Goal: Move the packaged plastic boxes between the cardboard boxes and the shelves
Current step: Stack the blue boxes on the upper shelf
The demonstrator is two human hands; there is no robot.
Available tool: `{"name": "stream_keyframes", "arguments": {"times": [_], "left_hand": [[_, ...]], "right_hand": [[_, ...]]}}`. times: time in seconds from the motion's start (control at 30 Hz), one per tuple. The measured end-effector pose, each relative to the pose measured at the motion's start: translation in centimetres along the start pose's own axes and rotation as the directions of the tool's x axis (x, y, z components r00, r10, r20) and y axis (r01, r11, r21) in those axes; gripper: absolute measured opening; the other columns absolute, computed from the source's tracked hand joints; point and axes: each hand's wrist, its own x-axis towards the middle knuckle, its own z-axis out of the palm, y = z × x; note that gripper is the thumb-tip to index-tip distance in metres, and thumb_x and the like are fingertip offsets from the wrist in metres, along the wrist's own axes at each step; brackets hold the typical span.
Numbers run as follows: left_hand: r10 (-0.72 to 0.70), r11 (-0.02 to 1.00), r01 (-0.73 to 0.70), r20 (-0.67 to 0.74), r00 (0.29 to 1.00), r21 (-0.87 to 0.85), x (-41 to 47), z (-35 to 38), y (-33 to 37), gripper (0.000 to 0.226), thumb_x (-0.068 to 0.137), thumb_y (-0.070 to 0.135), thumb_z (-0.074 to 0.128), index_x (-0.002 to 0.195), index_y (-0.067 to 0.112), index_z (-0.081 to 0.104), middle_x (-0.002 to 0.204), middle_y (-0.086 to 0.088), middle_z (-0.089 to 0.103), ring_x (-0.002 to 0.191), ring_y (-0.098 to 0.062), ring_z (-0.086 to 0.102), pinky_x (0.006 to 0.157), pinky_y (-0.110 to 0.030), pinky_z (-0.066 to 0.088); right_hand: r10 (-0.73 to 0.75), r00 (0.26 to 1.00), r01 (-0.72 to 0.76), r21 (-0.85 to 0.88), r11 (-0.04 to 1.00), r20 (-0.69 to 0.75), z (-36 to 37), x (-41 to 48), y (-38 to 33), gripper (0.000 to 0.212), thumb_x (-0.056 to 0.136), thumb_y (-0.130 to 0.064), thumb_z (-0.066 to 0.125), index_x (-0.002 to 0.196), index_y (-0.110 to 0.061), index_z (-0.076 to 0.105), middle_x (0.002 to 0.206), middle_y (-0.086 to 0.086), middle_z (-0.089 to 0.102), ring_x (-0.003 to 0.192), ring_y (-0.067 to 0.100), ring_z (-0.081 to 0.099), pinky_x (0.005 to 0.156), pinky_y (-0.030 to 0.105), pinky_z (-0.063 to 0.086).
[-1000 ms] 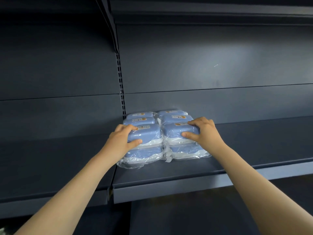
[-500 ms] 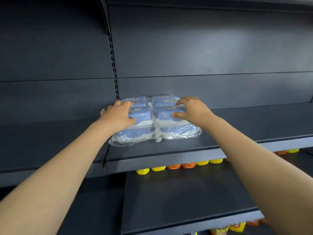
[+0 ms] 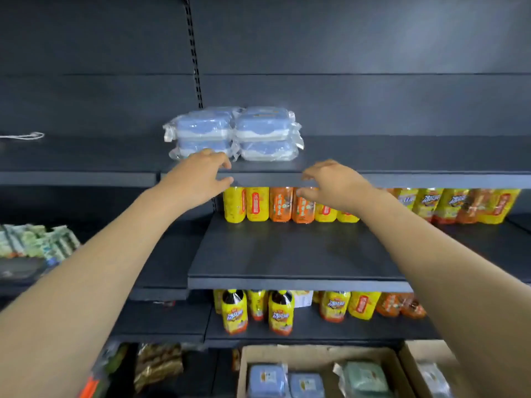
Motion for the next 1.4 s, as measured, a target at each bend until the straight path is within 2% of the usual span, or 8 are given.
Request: {"name": "stream_keyframes", "arguments": {"times": [0.37,0.53,0.63,0.8,0.93,1.13,1.3,1.4], "left_hand": [[-0.139,0.982,0.177,0.371,0.918,-0.069,-14.2,14.7,7.9,0.026,0.093,0.026,0.055,0.116,0.014,0.057,0.117,-0.002,0.055,0.105,-0.018,0.057,0.089,-0.036,0.047],[-0.153,0.979,0.200,0.505,0.850,-0.041,-16.7,21.3,8.8,0.032,0.095,0.026,0.051,0.124,0.014,0.050,0.125,-0.002,0.053,0.111,-0.018,0.054,0.086,-0.032,0.045],[-0.168,0.974,0.223,0.569,0.805,-0.028,-18.1,25.6,8.1,0.025,0.095,0.024,0.050,0.116,0.012,0.053,0.117,-0.003,0.056,0.106,-0.022,0.056,0.080,-0.033,0.044],[-0.269,0.930,0.367,0.656,0.706,-0.014,-21.0,33.2,6.2,0.025,0.095,0.025,0.050,0.116,0.013,0.055,0.118,-0.005,0.058,0.104,-0.021,0.058,0.073,-0.027,0.040],[-0.342,0.857,0.514,0.707,0.619,-0.035,-23.5,39.2,4.5,0.027,0.094,0.027,0.052,0.115,0.011,0.057,0.116,-0.006,0.063,0.103,-0.022,0.060,0.078,-0.028,0.043],[-0.421,0.696,0.717,0.785,0.454,-0.040,-26.5,46.7,2.2,0.027,0.093,0.021,0.054,0.112,0.003,0.058,0.115,-0.010,0.064,0.105,-0.023,0.060,0.085,-0.028,0.044],[-0.506,0.522,0.853,0.812,0.291,0.020,-28.3,53.0,1.6,0.025,0.092,0.017,0.054,0.109,-0.001,0.060,0.113,-0.012,0.065,0.107,-0.027,0.059,0.086,-0.029,0.043],[-0.513,0.436,0.899,0.829,0.221,0.031,-29.7,56.6,1.2,0.024,0.092,0.012,0.053,0.103,-0.007,0.062,0.107,-0.018,0.066,0.103,-0.032,0.060,0.084,-0.032,0.044]], "right_hand": [[-0.016,0.912,0.021,-0.008,1.000,0.410,12.4,-17.0,3.5,0.037,0.091,-0.040,0.053,0.117,-0.014,0.058,0.116,0.007,0.059,0.113,0.026,0.049,0.080,0.034,0.044],[0.023,0.799,-0.043,0.019,0.999,0.601,19.4,-20.5,4.5,0.041,0.092,-0.042,0.051,0.122,-0.015,0.055,0.119,0.007,0.058,0.111,0.025,0.053,0.085,0.035,0.047],[0.081,0.749,-0.153,0.053,0.987,0.658,23.5,-21.5,4.7,0.040,0.092,-0.040,0.053,0.123,-0.016,0.056,0.122,0.006,0.059,0.113,0.024,0.054,0.087,0.034,0.047],[0.120,0.636,-0.201,0.014,0.980,0.762,30.8,-23.2,4.9,0.035,0.093,-0.037,0.048,0.119,-0.015,0.056,0.122,0.004,0.058,0.115,0.024,0.054,0.086,0.033,0.046],[0.167,0.559,-0.245,-0.030,0.969,0.812,36.6,-24.7,4.7,0.038,0.095,-0.032,0.046,0.126,-0.010,0.050,0.109,0.010,0.062,0.100,0.027,0.061,0.080,0.036,0.052],[0.315,0.439,-0.562,-0.016,0.827,0.841,44.5,-26.3,3.6,0.029,0.095,-0.031,0.049,0.120,-0.016,0.053,0.110,0.007,0.064,0.096,0.024,0.062,0.065,0.028,0.041],[0.395,0.292,-0.790,-0.013,0.613,0.871,50.5,-27.8,3.8,0.032,0.092,-0.031,0.055,0.117,-0.013,0.058,0.112,0.010,0.063,0.102,0.028,0.060,0.079,0.033,0.045],[0.420,0.237,-0.836,-0.036,0.548,0.876,53.9,-29.0,3.8,0.029,0.092,-0.026,0.054,0.116,-0.010,0.059,0.113,0.012,0.063,0.105,0.030,0.059,0.083,0.032,0.044]]}}
